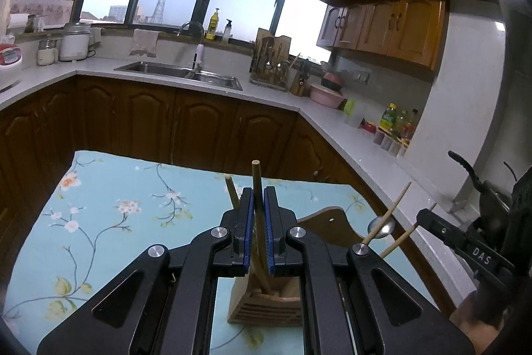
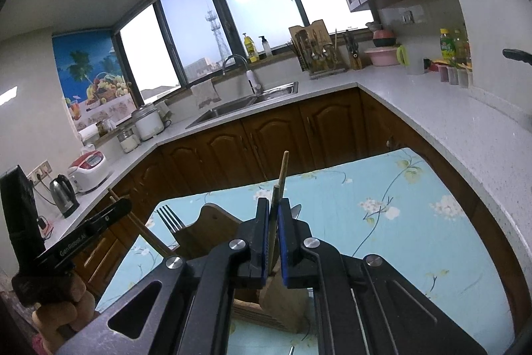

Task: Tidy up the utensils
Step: 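Open the right tool into the caddy while the left tool releases its chopstick in, then lower and grasp a chopstick with the right tool while the left tool grasps a silver utensil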

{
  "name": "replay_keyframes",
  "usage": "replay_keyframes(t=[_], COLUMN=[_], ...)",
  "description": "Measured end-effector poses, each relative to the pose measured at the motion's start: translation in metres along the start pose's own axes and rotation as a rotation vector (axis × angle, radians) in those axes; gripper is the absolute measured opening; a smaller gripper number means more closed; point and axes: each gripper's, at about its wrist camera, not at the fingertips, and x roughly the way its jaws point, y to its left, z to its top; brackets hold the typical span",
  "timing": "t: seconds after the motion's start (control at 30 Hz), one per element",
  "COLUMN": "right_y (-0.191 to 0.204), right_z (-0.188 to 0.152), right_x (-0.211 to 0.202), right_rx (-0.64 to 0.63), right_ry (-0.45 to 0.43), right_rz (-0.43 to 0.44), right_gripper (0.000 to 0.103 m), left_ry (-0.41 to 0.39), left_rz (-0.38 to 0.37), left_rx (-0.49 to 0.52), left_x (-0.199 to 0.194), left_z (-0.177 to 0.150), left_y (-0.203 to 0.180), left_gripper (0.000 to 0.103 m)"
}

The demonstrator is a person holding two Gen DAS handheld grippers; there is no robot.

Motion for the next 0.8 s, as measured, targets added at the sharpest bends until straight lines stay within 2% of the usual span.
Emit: replay_keyframes(t=[0.13, 0.2, 0.27, 0.33, 0.37, 0.43, 0.47, 0.5, 0.57, 0.63, 0.8], right_y=[-0.004, -0.005, -0.008, -0.010, -0.011, -0.012, -0.012, -0.011, -0.010, -0.011, -0.013], right_z=[-0.001, -0.001, -0.002, -0.001, -0.001, 0.000, -0.001, -0.002, -0.005, -0.011, -0.039], right_x=[0.002, -0.001, -0.006, -0.013, -0.018, -0.026, -0.031, -0.035, -0.043, -0.053, -0.073], right_rx=[0.013, 0.025, 0.043, 0.059, 0.064, 0.074, 0.077, 0.075, 0.074, 0.085, 0.083], right_ry=[0.010, 0.006, -0.007, -0.026, -0.038, -0.053, -0.063, -0.069, -0.075, -0.081, -0.072], right_rz=[0.009, 0.006, 0.015, 0.021, 0.019, 0.023, 0.028, 0.029, 0.029, 0.037, 0.032], right_gripper=[0.010, 0.016, 0.045, 0.055, 0.065, 0.076, 0.077, 0.078, 0.090, 0.096, 0.097], left_ry=[0.020, 0.016, 0.009, -0.007, -0.025, -0.047, -0.056, -0.063, -0.069, -0.074, -0.036], left_rz=[-0.002, -0.010, -0.023, -0.017, -0.003, 0.000, -0.001, 0.011, 0.029, 0.035, 0.049], left_rx=[-0.006, -0.013, -0.022, -0.027, -0.031, -0.037, -0.038, -0.036, -0.039, -0.047, -0.092], left_x=[-0.002, -0.006, -0.013, -0.022, -0.030, -0.041, -0.047, -0.055, -0.064, -0.076, -0.101], left_z=[0.002, 0.004, 0.005, 0.005, 0.005, 0.004, 0.003, 0.001, -0.003, -0.010, -0.045], left_y=[0.000, 0.001, 0.001, 0.001, 0.000, 0.000, 0.000, 0.001, 0.003, 0.008, 0.024], left_gripper=[0.007, 0.012, 0.020, 0.036, 0.047, 0.053, 0.056, 0.065, 0.071, 0.073, 0.075])
